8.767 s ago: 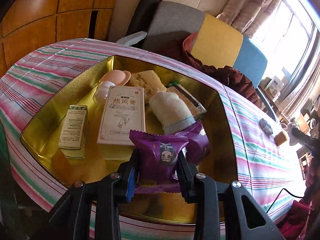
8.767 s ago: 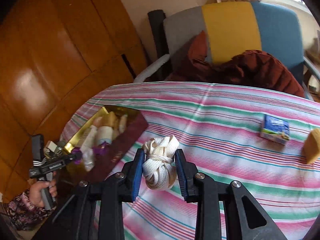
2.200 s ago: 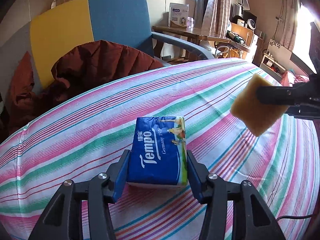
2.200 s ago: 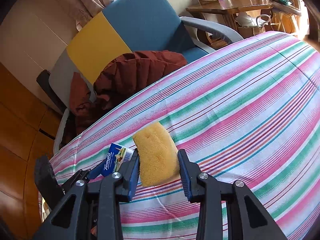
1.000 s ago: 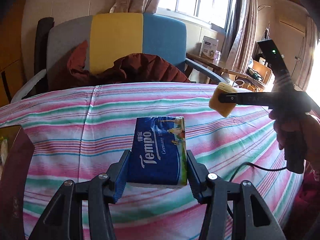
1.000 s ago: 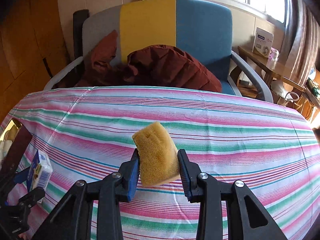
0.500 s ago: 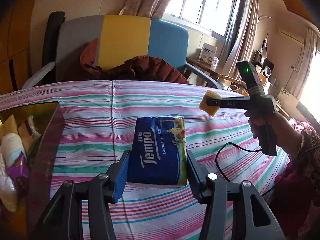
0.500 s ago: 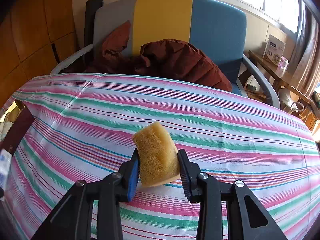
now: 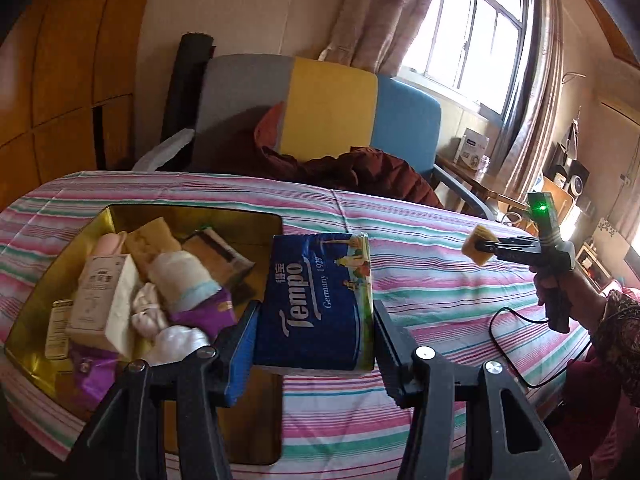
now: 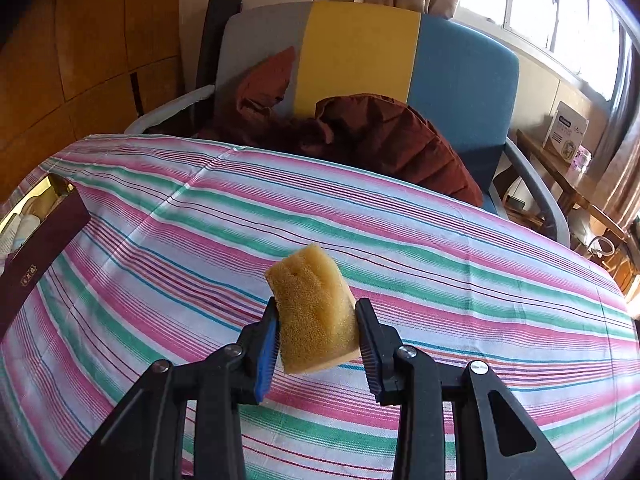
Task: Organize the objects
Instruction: 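Carry the tissue pack and sponge over the gold tray with both grippers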
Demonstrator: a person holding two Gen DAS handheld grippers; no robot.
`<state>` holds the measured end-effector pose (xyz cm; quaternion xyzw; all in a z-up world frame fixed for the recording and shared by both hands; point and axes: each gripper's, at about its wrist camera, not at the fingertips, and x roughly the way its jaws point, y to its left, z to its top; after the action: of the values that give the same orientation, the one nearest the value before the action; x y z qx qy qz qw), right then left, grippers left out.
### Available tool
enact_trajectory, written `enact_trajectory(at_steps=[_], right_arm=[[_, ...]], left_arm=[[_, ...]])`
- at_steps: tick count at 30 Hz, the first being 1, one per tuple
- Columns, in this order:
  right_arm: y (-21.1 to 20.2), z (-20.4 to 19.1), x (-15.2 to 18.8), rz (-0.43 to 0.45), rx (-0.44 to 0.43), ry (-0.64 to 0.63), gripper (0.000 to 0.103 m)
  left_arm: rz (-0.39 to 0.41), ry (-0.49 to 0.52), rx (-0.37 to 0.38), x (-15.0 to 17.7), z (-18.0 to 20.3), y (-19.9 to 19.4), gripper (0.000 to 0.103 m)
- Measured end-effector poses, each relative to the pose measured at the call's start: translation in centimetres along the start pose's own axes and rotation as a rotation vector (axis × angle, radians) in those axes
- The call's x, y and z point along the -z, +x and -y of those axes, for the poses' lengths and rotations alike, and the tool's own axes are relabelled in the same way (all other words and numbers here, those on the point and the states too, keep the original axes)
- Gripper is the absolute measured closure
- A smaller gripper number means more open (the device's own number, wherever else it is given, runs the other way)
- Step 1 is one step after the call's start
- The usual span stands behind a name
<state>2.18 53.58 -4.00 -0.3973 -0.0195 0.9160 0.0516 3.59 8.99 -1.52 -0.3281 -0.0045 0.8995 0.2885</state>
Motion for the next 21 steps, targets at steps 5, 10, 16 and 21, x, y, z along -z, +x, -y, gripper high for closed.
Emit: enact_trajectory(at_steps=[5, 10, 16, 21], right_arm=[[-1.6, -2.2, -0.9, 0.009, -0.045, -0.017, 0.066], [-4.8, -6.2, -2.0, 0.058, -0.161, 0.012, 0.066], [-7.4, -11.2, -2.8, 0.101, -0.282, 0.036, 0.066], [-8.1, -14.6, -2.8, 0.102, -0.365, 0.067, 0.066]], left_arm=[[-0.009, -0.029, -0.043, 1.2, -3.0, -1.1, 0.050], [-0.068, -0.047, -0.052, 2.2, -5.2, -0.6, 0.050], [-0.125, 0.022, -0.038, 2.9, -5.2, 0.2, 0.050], [-0.170, -0.024, 0.010, 3.3, -5.9, 1.2, 0.050]])
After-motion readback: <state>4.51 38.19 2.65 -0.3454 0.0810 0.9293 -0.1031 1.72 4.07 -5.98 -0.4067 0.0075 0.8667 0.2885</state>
